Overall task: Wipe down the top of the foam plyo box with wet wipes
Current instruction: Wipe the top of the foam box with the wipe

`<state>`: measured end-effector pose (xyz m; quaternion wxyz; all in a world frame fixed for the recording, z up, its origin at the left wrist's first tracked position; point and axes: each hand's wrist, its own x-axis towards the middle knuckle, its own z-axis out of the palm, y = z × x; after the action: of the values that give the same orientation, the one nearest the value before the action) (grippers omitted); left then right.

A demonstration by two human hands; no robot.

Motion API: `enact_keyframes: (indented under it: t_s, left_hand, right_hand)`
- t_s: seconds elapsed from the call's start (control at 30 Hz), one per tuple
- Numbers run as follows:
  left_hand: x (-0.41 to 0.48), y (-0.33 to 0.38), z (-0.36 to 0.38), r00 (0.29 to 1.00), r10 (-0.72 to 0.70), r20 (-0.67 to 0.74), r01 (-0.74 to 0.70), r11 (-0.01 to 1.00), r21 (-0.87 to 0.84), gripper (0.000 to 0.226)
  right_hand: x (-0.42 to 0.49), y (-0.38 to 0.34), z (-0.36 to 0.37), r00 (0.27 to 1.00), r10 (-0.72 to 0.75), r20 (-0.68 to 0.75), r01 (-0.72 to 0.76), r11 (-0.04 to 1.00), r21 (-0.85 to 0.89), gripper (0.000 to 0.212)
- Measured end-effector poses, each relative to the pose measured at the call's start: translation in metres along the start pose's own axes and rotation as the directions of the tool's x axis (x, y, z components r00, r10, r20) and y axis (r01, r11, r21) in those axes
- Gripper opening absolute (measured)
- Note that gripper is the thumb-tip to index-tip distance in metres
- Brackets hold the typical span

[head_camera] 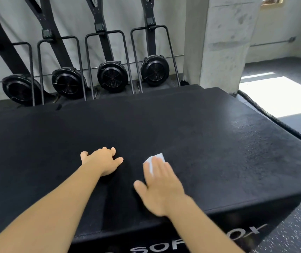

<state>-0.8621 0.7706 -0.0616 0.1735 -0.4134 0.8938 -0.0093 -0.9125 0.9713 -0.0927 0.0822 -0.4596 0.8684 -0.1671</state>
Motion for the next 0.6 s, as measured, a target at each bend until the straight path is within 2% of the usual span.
enact_keyframes:
  t_s: [0.1, 0.17, 0.23, 0.3, 0.4, 0.5, 0.6]
  left_hand:
    - [-0.002, 0.002, -0.002, 1.0, -0.012, 0.0, 0.012, 1.0, -0.002, 0.062]
    - [-0.005, 0.004, -0.001, 1.0, -0.019, -0.007, 0.019, 1.0, -0.014, 0.061]
    - [-0.009, 0.006, 0.002, 0.999, -0.023, -0.024, 0.022, 1.0, -0.016, 0.06]
    - [-0.014, 0.007, 0.007, 0.998, -0.025, -0.059, 0.025, 1.0, -0.007, 0.058]
    - [-0.023, 0.009, 0.014, 0.993, -0.028, -0.116, 0.027, 1.0, -0.012, 0.055]
    - [-0.032, 0.004, 0.013, 0.995, -0.01, -0.097, 0.007, 1.0, -0.029, 0.056]
    - [-0.04, -0.005, 0.011, 0.998, 0.008, -0.065, -0.013, 0.997, -0.07, 0.062]
  right_hand:
    - [-0.007, -0.022, 0.012, 0.986, -0.046, 0.163, 0.058, 0.996, -0.07, 0.072]
    - [-0.005, -0.017, 0.007, 0.969, -0.075, 0.236, 0.101, 0.99, -0.101, 0.07]
    - [-0.003, -0.003, -0.002, 0.964, -0.131, 0.231, 0.156, 0.983, -0.095, 0.064]
    - [-0.001, 0.019, -0.011, 0.976, -0.159, 0.146, 0.172, 0.981, -0.084, 0.055]
    - [-0.003, 0.064, -0.03, 0.995, -0.069, 0.07, 0.075, 0.992, -0.1, 0.044]
    - [-0.006, 0.109, -0.049, 0.993, 0.079, 0.084, -0.067, 0.987, -0.144, 0.046]
    - [-0.006, 0.123, -0.055, 0.978, 0.171, 0.122, -0.15, 0.976, -0.16, 0.052]
